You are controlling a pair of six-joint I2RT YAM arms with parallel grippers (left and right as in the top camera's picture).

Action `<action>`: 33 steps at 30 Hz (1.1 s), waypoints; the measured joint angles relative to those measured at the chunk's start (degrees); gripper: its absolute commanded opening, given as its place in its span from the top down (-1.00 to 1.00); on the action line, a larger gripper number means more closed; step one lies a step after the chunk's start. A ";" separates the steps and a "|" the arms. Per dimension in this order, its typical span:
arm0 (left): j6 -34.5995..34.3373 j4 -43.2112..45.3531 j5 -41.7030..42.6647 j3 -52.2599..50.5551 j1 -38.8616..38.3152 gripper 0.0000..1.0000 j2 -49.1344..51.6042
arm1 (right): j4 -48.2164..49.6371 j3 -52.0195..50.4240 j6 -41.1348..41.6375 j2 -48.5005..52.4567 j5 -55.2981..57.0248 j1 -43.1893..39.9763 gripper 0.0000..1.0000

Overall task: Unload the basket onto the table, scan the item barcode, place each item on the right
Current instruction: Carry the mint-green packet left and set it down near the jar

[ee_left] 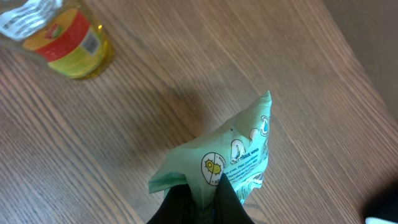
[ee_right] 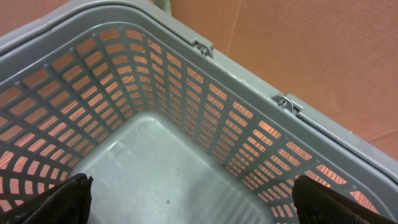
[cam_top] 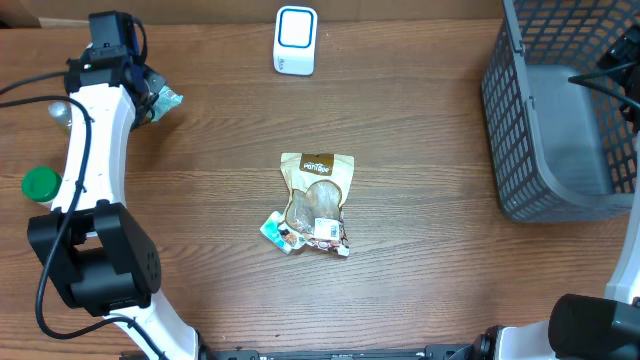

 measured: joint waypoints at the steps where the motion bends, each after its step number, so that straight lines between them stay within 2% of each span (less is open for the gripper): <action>1: -0.17 0.04 -0.11 -0.15 0.26 0.91 0.00 | 0.04 0.00 0.00 0.00 -0.02 0.00 -1.00; 9: -1.49 -0.61 -2.47 -1.79 0.39 0.91 0.11 | 0.00 0.00 0.00 0.00 0.00 0.00 -1.00; 25: -10.95 5.88 -4.22 -13.68 4.96 0.91 0.50 | 0.00 0.00 0.02 0.00 -0.02 0.00 -1.00; 33: -11.74 4.26 -4.42 -13.86 8.57 0.79 0.50 | 0.02 0.00 0.00 0.00 -0.02 0.00 -1.00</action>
